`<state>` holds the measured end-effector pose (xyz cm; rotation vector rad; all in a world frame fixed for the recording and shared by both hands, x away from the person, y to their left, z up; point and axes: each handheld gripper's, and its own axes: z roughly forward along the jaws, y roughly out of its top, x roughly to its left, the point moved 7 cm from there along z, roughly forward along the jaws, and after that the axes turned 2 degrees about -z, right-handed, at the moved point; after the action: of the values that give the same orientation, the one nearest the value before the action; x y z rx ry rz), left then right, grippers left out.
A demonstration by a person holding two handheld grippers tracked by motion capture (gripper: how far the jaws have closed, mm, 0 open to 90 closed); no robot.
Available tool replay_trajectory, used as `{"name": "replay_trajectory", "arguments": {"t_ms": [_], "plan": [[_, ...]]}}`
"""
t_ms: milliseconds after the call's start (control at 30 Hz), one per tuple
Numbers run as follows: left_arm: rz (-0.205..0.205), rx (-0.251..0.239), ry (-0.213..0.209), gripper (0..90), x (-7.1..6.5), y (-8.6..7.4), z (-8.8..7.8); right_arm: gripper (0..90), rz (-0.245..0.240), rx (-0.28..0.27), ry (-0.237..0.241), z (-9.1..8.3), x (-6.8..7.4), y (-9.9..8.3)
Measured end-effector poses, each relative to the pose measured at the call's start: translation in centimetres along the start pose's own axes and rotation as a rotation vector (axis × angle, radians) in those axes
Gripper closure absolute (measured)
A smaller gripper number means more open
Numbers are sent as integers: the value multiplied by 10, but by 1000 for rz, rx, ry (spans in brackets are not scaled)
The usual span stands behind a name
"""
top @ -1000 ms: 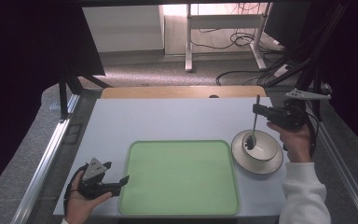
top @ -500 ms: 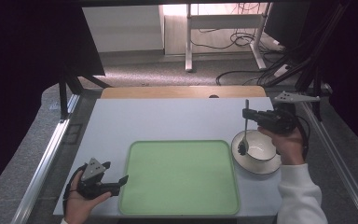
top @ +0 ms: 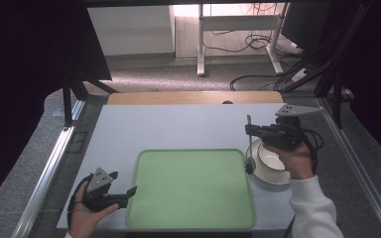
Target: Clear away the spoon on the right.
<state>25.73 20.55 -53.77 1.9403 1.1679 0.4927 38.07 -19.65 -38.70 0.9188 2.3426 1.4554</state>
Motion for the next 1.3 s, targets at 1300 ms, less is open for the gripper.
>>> {"name": "replay_trajectory", "arguments": {"t_ms": [1300], "plan": [[-4, 3, -1, 160, 1, 0, 2, 894, 32, 363, 53, 74, 54, -83]]}}
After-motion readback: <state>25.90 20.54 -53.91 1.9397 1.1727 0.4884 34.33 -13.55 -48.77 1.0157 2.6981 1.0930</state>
